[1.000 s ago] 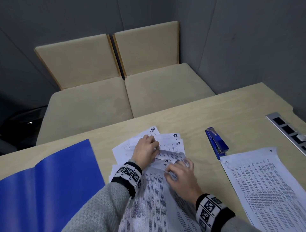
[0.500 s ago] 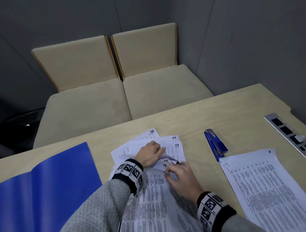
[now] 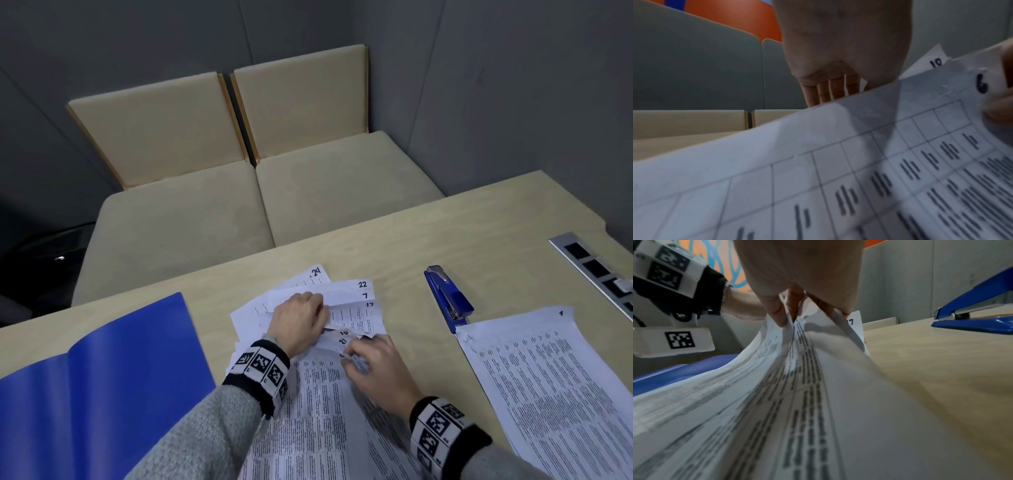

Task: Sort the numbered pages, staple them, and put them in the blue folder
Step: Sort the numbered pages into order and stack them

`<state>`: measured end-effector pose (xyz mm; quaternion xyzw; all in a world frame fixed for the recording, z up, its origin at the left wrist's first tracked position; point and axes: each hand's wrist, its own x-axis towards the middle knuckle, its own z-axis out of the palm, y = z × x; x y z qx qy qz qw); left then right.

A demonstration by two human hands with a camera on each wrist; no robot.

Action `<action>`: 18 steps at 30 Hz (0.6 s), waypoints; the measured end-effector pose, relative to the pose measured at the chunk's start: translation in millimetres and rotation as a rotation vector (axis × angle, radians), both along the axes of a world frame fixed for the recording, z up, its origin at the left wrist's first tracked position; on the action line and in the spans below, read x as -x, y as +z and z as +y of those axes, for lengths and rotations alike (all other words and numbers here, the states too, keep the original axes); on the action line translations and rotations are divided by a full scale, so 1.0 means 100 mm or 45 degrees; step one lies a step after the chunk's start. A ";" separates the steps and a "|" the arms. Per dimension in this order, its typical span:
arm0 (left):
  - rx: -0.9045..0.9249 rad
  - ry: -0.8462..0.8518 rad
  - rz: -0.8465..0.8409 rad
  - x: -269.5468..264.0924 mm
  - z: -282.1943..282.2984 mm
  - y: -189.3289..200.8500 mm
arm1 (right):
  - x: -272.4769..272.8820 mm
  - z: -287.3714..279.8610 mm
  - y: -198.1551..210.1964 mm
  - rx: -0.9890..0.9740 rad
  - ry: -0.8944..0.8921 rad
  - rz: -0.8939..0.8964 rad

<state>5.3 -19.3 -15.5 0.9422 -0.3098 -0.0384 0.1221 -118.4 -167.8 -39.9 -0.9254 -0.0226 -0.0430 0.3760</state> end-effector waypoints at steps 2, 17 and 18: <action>0.055 0.003 0.024 -0.06 -0.02 0.03 | 0.01 0.00 0.00 0.003 0.005 0.000; -0.077 -0.145 -0.100 -0.18 -0.11 0.16 | 0.00 -0.05 0.15 -0.115 -0.024 0.080; -0.016 -0.208 -0.222 -0.12 -0.07 0.21 | -0.01 -0.06 0.17 -0.145 -0.032 0.104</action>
